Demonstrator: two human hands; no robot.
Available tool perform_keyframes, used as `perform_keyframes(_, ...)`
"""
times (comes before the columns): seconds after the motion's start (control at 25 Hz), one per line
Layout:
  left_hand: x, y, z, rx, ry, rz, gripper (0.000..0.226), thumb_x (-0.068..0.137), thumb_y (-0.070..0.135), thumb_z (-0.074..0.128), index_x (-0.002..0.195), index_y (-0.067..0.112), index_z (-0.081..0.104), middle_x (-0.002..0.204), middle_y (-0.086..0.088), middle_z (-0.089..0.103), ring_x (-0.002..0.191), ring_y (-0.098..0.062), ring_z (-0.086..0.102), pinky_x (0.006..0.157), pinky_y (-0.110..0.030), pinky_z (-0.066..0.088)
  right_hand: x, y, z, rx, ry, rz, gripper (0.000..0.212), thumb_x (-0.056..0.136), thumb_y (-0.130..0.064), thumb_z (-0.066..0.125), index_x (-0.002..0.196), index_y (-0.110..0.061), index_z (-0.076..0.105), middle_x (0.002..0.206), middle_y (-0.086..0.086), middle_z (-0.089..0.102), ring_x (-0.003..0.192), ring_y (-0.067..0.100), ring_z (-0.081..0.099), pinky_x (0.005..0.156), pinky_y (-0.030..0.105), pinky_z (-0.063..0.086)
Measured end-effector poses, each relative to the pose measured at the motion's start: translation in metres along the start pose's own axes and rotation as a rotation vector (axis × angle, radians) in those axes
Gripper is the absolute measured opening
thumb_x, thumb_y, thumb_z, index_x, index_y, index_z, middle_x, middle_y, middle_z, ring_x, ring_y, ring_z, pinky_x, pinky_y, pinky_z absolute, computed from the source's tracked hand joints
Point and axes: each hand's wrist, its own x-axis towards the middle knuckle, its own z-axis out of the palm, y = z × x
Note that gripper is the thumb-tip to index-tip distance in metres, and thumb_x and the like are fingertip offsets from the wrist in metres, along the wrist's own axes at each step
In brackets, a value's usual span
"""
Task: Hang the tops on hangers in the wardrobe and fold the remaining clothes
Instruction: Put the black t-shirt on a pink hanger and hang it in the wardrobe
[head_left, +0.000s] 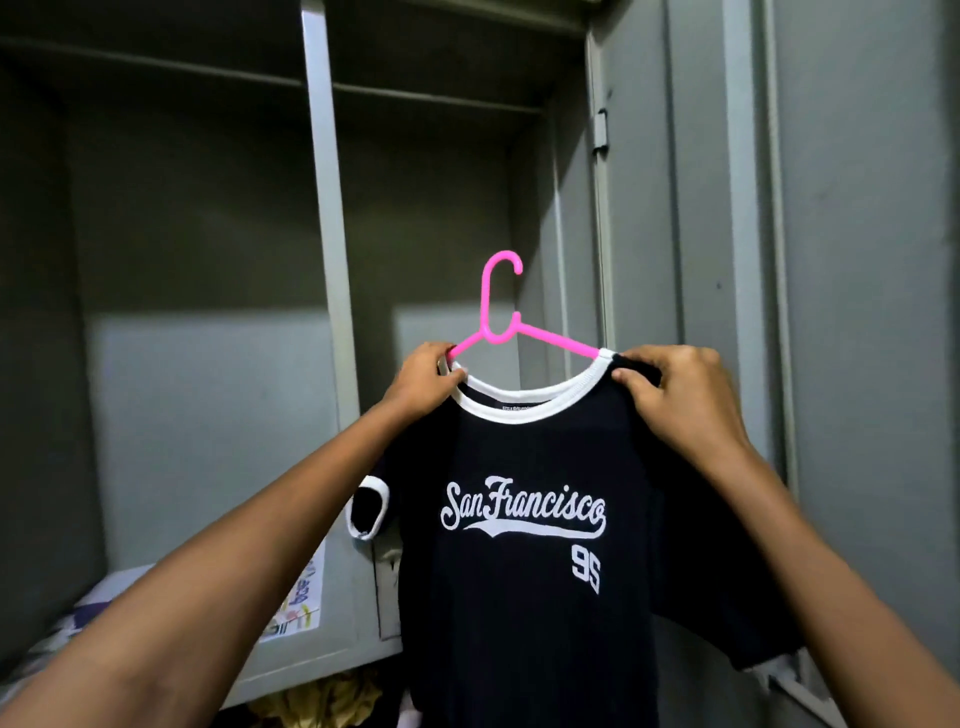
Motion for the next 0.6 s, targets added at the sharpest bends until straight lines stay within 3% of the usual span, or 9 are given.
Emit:
perform_keyframes(0.08, 0.013, -0.002, -0.008, 0.143, -0.034, 0.016, 0.048, 0.088, 0.026, 0.06, 0.13, 0.007, 0.049, 0.136, -0.013, 0.046, 0.127, -0.028, 0.042, 0.104, -0.032, 0.03, 0.025, -0.007, 0.002, -0.068, 0.0, 0.001, 0.018, 0.086, -0.019, 0.063, 0.1, -0.012, 0.073, 0.092, 0.016, 0.071, 0.089, 0.036, 0.062, 0.075, 0.034, 0.046)
perform_keyframes(0.2, 0.031, -0.009, -0.024, 0.346, -0.012, 0.018, 0.062, 0.088, 0.038, 0.058, 0.14, 0.011, 0.038, 0.152, -0.015, 0.024, 0.141, -0.027, 0.022, 0.115, -0.036, 0.016, 0.07, -0.016, 0.011, -0.149, 0.028, -0.012, 0.02, 0.085, -0.021, 0.062, 0.098, -0.009, 0.072, 0.092, 0.02, 0.069, 0.091, 0.04, 0.061, 0.076, 0.039, 0.05)
perform_keyframes(0.48, 0.081, -0.019, -0.06, 0.652, 0.124, 0.055, 0.087, 0.088, 0.048, 0.054, 0.151, 0.016, 0.002, 0.158, -0.01, -0.006, 0.146, -0.026, -0.002, 0.117, -0.038, 0.002, 0.184, -0.035, 0.044, -0.313, 0.075, -0.096, 0.021, 0.086, -0.019, 0.058, 0.101, -0.01, 0.07, 0.1, 0.02, 0.067, 0.098, 0.04, 0.058, 0.079, 0.035, 0.045)
perform_keyframes(0.6, 0.114, -0.022, -0.079, 0.725, 0.215, 0.079, 0.087, 0.089, 0.049, 0.051, 0.15, 0.018, -0.002, 0.157, -0.01, -0.012, 0.145, -0.026, -0.007, 0.117, -0.039, 0.0, 0.228, -0.036, 0.064, -0.36, 0.064, -0.111, 0.019, 0.084, -0.015, 0.058, 0.097, -0.009, 0.07, 0.1, 0.02, 0.066, 0.096, 0.038, 0.059, 0.078, 0.034, 0.046)
